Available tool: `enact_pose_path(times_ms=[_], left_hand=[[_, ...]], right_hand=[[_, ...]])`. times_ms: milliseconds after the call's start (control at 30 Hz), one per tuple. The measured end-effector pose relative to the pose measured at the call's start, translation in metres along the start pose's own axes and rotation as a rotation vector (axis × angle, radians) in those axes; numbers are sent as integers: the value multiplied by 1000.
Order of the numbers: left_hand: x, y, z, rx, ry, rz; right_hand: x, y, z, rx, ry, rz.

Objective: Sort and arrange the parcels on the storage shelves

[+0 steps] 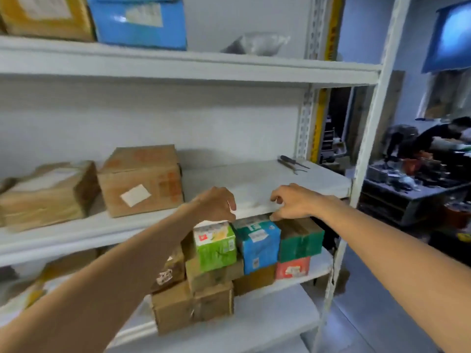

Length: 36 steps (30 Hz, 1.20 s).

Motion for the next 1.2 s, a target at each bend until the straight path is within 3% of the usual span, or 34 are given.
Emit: enact_pose_path(times_ms=[233, 500, 767, 1200], left_hand=[[14, 127, 104, -429, 16, -2], [23, 278, 187, -760, -17, 20], [33, 381, 251, -942, -35, 26], [74, 480, 360, -1024, 42, 81]], right_hand=[[54, -16, 155, -416, 17, 122], [122, 21, 317, -825, 45, 225], [166, 42, 411, -934, 15, 305], [257, 36, 526, -953, 6, 384]])
Point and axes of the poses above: each hand's wrist, its own y-axis away from the middle knuckle, its own x-axis out of the palm, z = x × y, the point moved 6 cm from there along -y, towards the middle knuckle, and after that the axes turned 7 degrees about -y, right-handed, at the moved point
